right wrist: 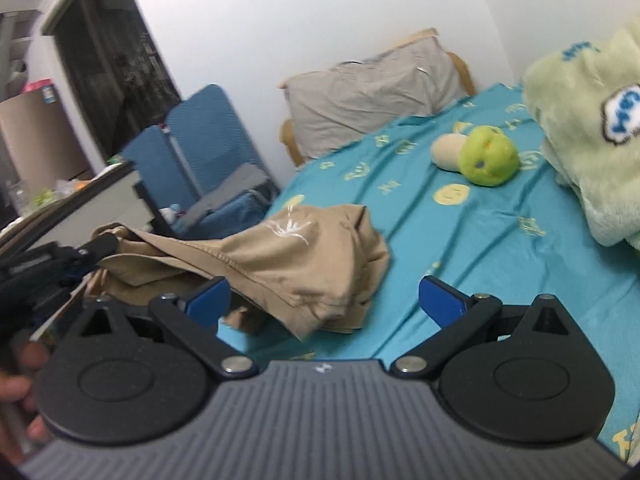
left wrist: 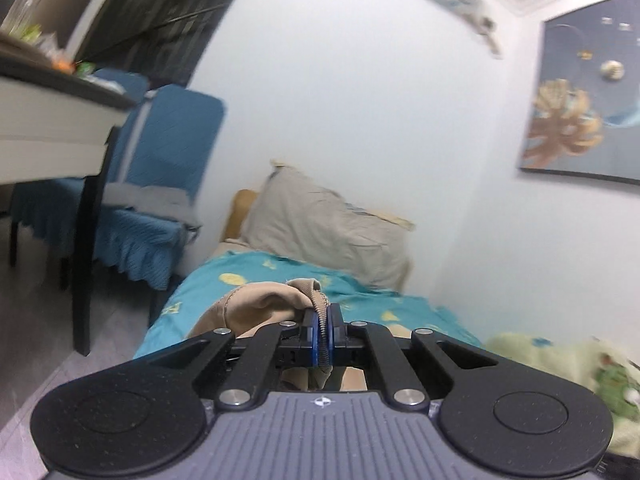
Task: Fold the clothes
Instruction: 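Grasp the tan T-shirt edge with the left gripper, then lift the T-shirt with the left gripper while the right gripper reaches its hem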
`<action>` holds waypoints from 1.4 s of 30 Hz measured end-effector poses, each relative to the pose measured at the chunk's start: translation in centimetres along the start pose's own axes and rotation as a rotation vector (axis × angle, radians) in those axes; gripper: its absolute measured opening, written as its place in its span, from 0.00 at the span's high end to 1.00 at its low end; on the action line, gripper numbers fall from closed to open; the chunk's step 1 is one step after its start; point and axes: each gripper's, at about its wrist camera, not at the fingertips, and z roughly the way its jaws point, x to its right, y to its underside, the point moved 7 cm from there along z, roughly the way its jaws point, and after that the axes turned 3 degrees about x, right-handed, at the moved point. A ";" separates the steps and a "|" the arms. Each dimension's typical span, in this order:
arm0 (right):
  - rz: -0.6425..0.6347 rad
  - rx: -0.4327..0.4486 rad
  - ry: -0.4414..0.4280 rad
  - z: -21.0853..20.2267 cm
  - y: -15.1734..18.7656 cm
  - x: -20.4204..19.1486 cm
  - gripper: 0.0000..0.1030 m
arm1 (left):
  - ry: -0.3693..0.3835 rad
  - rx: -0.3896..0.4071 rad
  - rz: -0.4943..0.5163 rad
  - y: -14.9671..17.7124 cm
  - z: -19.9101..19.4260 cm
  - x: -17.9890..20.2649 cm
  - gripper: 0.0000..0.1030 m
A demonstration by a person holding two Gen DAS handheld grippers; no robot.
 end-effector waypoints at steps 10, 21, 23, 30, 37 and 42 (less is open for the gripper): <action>-0.139 -0.167 -0.048 1.3 5.1 -4.2 0.00 | -0.027 -0.094 0.063 5.5 -6.0 -2.0 0.95; -0.176 -0.295 0.015 9.4 9.5 -5.7 0.00 | -0.091 -0.132 -0.004 6.0 -4.4 -5.0 0.95; -0.181 -0.292 0.062 10.6 10.3 -5.2 0.01 | -0.125 -0.124 -0.020 5.8 -4.2 -6.0 0.95; -0.052 -0.093 0.206 8.6 7.3 -1.6 0.17 | -0.176 -0.168 -0.006 6.3 -3.3 -6.9 0.95; -0.066 -0.110 0.188 7.2 5.9 -1.7 0.27 | -0.241 -0.209 0.098 7.6 -2.8 -6.2 0.95; -0.050 -0.288 0.069 6.7 8.3 -3.7 0.22 | -0.272 -0.177 0.081 6.9 -3.0 -6.4 0.95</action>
